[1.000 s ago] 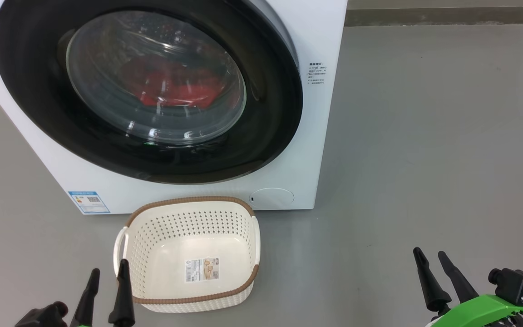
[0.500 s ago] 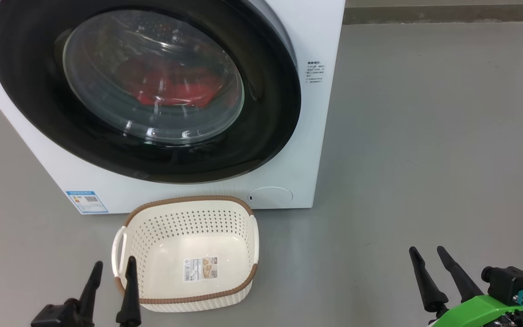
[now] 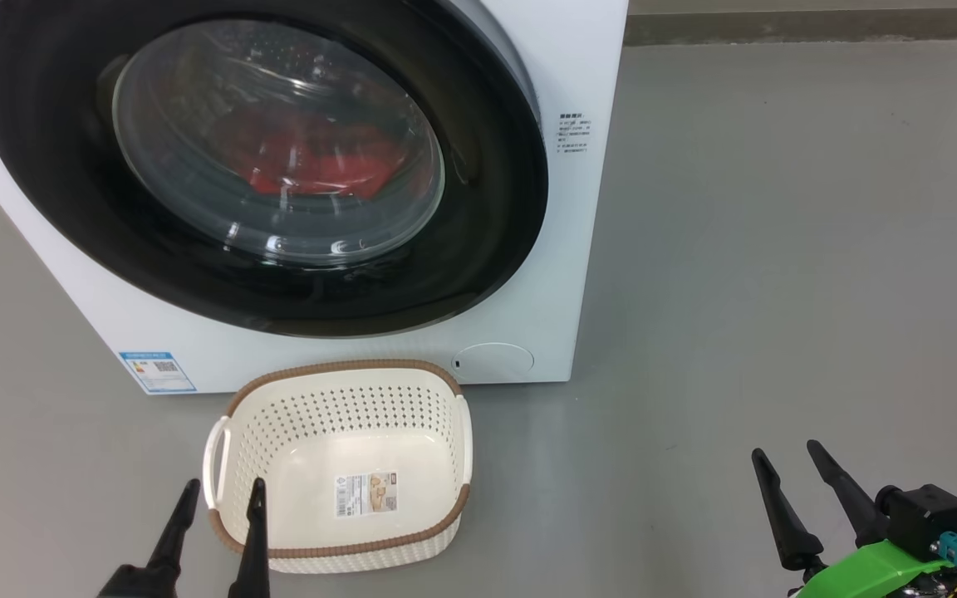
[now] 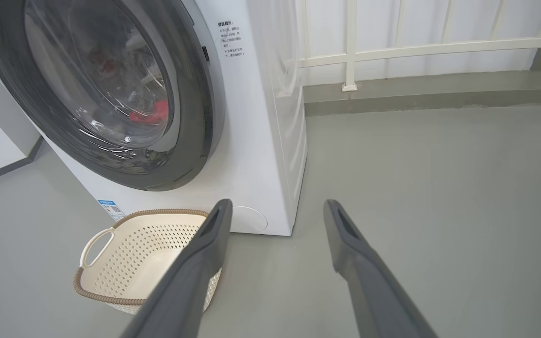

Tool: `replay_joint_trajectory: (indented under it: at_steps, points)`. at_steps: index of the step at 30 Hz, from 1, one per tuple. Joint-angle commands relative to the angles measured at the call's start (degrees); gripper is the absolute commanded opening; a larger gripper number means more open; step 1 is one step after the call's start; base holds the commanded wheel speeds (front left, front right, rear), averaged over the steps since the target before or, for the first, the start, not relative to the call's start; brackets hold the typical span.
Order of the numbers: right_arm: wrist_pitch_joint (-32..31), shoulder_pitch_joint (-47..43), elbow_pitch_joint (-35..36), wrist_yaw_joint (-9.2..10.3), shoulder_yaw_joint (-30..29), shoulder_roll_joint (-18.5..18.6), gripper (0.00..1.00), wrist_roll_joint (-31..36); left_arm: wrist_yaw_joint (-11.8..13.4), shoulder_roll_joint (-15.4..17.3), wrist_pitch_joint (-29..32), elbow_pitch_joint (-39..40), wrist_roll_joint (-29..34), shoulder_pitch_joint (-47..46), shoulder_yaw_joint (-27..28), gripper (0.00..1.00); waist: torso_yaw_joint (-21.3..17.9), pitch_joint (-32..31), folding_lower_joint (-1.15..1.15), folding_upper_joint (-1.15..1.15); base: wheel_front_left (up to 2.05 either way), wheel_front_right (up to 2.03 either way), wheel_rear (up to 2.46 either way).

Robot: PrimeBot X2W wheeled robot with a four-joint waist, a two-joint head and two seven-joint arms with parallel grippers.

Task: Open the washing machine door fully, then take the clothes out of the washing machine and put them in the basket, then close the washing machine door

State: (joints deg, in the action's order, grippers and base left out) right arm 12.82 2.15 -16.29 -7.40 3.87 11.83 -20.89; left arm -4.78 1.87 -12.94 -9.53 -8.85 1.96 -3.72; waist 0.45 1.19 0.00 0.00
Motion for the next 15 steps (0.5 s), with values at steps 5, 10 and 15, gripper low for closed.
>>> replay_joint_trajectory:
  at_steps: [5,10,15]
  points:
    - [1.76,-0.31,1.83,-0.09,0.76,1.23,1.0,4.18,0.22,0.98,-1.64,1.51,4.39,-0.49,1.46,1.0,-0.07,-0.45,0.0,0.0,0.0,0.0,0.0]
    - [2.18,-0.89,2.11,-0.09,0.13,1.19,1.0,5.69,0.2,1.01,-2.06,1.36,5.52,-0.34,1.39,1.0,-0.11,-0.48,0.0,0.0,0.0,0.0,0.0]
    - [2.18,-0.82,2.22,-0.09,-0.01,1.07,1.0,5.68,0.2,1.01,-2.06,0.92,5.07,-0.41,1.65,1.0,-0.25,-0.34,0.0,0.0,0.0,0.0,0.0]
